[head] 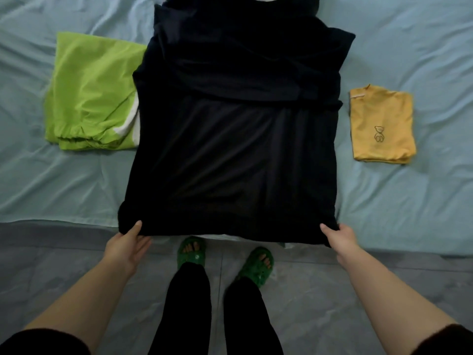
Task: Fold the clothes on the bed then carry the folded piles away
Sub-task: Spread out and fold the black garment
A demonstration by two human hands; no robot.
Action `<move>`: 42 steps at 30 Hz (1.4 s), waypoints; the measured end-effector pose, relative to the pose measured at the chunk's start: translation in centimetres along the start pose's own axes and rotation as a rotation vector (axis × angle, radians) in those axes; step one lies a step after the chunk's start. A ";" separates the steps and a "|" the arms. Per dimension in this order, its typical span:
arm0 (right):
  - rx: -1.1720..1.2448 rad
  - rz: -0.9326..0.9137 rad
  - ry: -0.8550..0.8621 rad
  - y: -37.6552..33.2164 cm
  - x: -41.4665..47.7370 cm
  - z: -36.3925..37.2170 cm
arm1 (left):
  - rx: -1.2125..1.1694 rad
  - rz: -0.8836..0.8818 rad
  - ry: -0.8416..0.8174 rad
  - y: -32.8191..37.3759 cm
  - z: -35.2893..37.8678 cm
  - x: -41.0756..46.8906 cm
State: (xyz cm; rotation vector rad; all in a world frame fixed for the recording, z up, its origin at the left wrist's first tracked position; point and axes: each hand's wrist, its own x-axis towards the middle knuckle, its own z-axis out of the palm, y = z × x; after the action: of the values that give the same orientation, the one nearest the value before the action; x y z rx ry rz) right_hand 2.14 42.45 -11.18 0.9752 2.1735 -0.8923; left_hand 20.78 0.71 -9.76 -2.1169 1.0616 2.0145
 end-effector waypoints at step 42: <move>-1.113 -0.863 -0.013 -13.5 1.0 2.8 | 2.011 1.195 -0.122 14.0 17.9 2.7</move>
State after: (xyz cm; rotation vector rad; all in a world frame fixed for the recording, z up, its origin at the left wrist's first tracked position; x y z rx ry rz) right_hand -8.48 33.91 -9.09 -0.5277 2.5087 0.1162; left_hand -1.83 -2.91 -9.18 -0.1641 2.6168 0.0606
